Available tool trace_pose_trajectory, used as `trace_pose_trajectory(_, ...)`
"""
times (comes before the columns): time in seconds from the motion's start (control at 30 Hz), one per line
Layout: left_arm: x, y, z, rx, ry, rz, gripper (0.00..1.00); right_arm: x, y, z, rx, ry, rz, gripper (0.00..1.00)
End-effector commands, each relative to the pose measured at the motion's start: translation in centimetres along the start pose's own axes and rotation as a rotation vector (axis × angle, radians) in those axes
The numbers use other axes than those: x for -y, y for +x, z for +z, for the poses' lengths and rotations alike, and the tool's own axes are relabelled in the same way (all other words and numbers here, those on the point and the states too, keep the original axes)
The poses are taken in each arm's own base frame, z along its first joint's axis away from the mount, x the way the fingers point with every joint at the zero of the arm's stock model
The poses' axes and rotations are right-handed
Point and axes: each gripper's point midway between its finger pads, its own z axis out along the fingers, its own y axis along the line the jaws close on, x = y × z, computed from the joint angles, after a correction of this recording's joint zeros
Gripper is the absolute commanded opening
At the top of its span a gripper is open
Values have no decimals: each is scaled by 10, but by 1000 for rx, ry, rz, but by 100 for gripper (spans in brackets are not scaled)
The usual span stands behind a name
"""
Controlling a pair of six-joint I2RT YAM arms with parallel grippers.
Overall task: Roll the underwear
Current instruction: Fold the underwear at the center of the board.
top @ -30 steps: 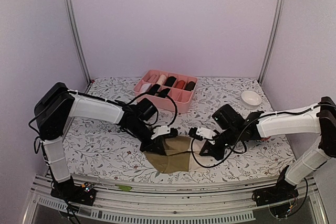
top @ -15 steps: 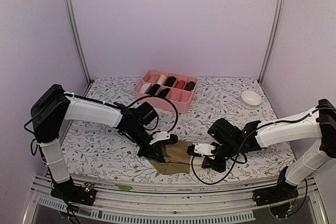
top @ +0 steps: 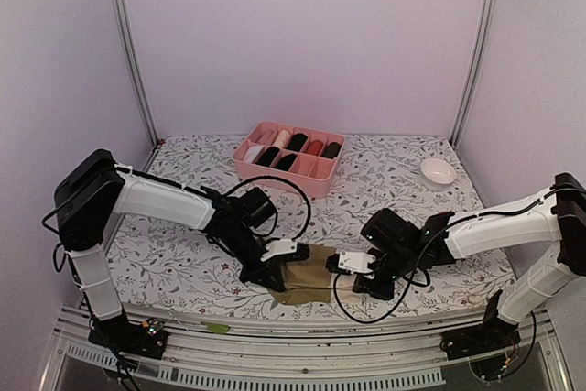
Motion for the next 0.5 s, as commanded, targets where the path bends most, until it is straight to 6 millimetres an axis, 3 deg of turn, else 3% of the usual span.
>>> trace_pose_trajectory(0.0, 2, 7, 4, -23, -2, 6, 0, -12, 1, -2, -13, -45, -10, 10)
trace_pose_trajectory(0.03, 3, 6, 4, -22, 5, 12, 0, -14, 3, -1, -23, -52, -9, 14)
trace_pose_trajectory(0.13, 10, 4, 0, -14, 30, 35, 18, -17, 2, -5, -25, -66, -8, 32)
trace_pose_trajectory(0.23, 21, -1, -10, 17, 50, 72, 29, -19, -3, -15, -13, -69, -3, 37)
trace_pose_trajectory(0.37, 35, -7, -25, 64, 50, 137, 30, -19, -10, -32, 11, -62, 12, 39)
trace_pose_trajectory(0.47, 32, -8, -33, 90, 16, 150, 26, -18, -21, -44, 59, -54, 22, 39)
